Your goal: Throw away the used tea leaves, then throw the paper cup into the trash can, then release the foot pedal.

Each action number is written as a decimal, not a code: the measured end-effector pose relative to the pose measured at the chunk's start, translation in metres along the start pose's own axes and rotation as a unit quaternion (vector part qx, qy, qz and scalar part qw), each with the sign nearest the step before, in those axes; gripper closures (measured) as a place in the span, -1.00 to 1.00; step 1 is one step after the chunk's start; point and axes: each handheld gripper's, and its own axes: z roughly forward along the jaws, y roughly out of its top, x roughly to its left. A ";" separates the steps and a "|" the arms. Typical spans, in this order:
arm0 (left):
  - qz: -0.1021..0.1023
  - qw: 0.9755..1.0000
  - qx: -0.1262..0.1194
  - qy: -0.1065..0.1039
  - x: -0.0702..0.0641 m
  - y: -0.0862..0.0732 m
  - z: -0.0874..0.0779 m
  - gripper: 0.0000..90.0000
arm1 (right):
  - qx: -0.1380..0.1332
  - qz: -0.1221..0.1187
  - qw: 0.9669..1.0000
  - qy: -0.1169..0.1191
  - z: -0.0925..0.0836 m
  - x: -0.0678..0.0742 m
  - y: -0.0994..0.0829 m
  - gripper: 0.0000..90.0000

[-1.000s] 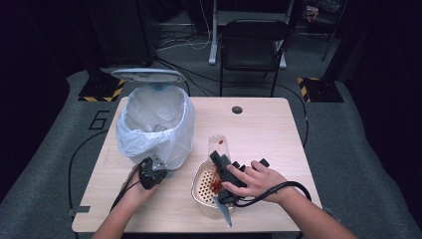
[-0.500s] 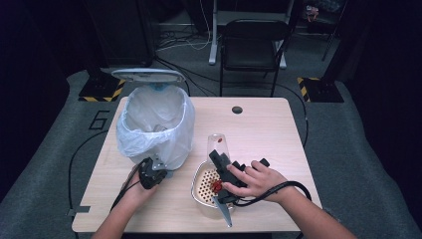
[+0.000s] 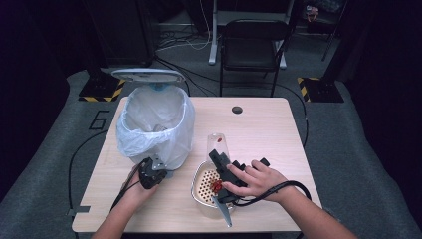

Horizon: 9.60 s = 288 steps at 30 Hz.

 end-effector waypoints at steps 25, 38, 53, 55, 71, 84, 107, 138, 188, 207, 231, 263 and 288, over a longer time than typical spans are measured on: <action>-0.004 1.000 -0.002 0.000 0.000 0.000 0.000 1.00 | -0.011 0.099 0.995 0.010 -0.002 -0.023 -0.013 -0.09; -0.012 1.000 0.004 -0.004 -0.001 0.000 0.000 1.00 | -0.031 0.252 0.963 0.091 0.002 -0.036 -0.026 -0.09; -0.002 1.000 0.001 0.002 0.001 0.000 0.000 1.00 | -0.072 0.463 0.850 0.241 0.029 -0.051 -0.072 -0.09; -0.003 1.000 0.001 -0.001 0.001 0.000 0.000 1.00 | -0.079 0.486 0.831 0.256 0.032 -0.051 -0.077 -0.09; -0.008 1.000 0.000 -0.006 0.002 0.000 0.000 1.00 | -0.129 0.631 0.670 0.368 0.057 -0.050 -0.111 -0.10; -0.010 1.000 -0.001 -0.003 0.001 0.000 0.000 1.00 | -0.153 0.705 0.589 0.364 0.074 -0.050 -0.130 -0.10; -0.022 1.000 0.002 -0.007 0.000 0.000 0.000 1.00 | -0.160 0.756 0.528 0.353 0.106 -0.114 -0.154 -0.10; -0.023 1.000 0.000 -0.007 0.000 0.000 0.000 1.00 | -0.172 0.780 0.500 0.334 0.173 -0.133 -0.122 -0.12; -0.026 1.000 -0.007 -0.008 0.002 -0.002 0.000 1.00 | -0.147 0.810 0.456 0.338 0.167 -0.118 -0.090 -0.55; -0.077 0.993 -0.057 -0.071 0.000 0.001 -0.016 0.23 | -0.105 0.834 0.452 0.298 0.115 -0.076 -0.148 -0.52; -0.056 0.994 -0.064 -0.072 0.010 -0.014 -0.067 -0.05 | -0.020 0.831 0.486 0.270 0.031 -0.016 -0.185 -0.46; -0.129 0.987 -0.094 -0.021 0.033 -0.069 -0.057 -0.03 | 0.099 0.860 0.439 0.241 -0.033 0.091 -0.145 -0.42; -0.166 0.981 -0.100 -0.009 0.046 -0.089 -0.043 -0.06 | 0.147 0.842 0.451 0.257 -0.043 0.154 -0.101 -0.40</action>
